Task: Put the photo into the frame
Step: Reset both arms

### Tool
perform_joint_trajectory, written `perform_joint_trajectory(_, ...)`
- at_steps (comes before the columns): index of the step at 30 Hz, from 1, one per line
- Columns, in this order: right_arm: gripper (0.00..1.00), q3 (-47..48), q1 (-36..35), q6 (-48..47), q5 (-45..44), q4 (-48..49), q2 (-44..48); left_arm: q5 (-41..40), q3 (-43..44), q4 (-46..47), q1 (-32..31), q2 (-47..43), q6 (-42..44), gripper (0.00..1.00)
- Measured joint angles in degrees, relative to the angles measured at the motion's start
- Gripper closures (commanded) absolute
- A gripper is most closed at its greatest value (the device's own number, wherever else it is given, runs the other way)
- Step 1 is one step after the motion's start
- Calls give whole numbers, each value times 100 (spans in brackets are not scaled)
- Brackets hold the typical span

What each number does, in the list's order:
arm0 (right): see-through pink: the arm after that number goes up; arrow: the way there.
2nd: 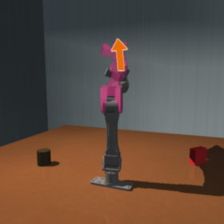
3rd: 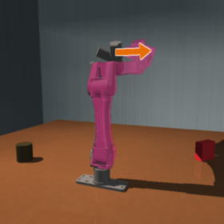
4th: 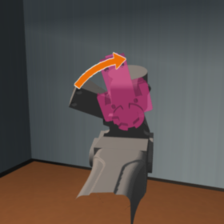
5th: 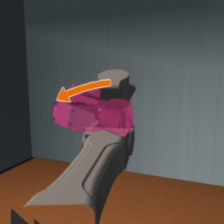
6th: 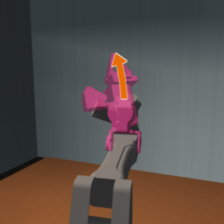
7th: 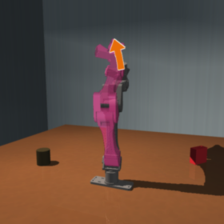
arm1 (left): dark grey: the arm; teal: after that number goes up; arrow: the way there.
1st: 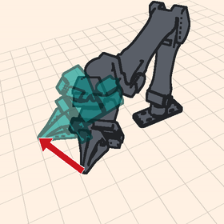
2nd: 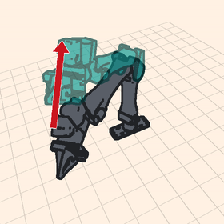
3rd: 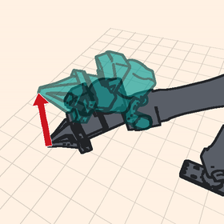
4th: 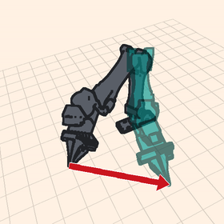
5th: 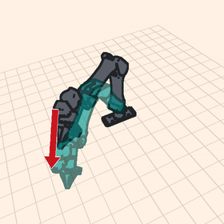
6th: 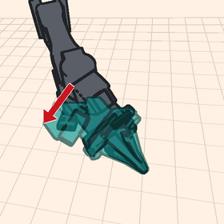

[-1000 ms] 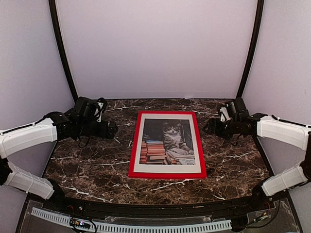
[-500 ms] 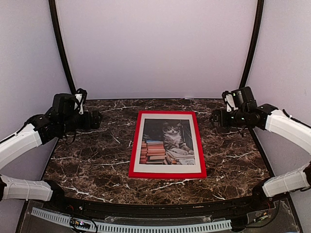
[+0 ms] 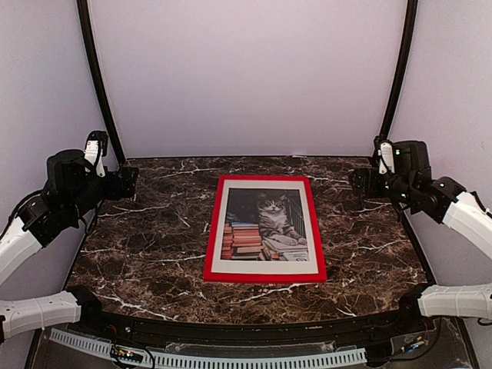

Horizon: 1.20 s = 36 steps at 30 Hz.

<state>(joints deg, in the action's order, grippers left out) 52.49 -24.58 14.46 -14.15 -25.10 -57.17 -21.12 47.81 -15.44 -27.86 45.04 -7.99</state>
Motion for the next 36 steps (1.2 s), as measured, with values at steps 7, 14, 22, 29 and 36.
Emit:
perform_joint_trajectory(7, 1, -713, 0, -7, -326, 223, 885, -96, -544, 120, 2, -382, 92, 1)
perform_joint_trajectory(14, 1, -743, 0, -22, -417, 433, 1054, -74, -704, 297, 0, -640, 138, 1)
perform_joint_trajectory(22, 1, -743, 0, -28, -413, 452, 981, -74, -704, 356, 2, -647, 162, 1)
perform_joint_trajectory(29, 1, -743, 0, -37, -409, 455, 981, -74, -706, 361, 2, -645, 181, 1)
perform_joint_trajectory(36, 1, -743, 0, -46, -389, 455, 981, -74, -706, 361, 2, -645, 181, 1)
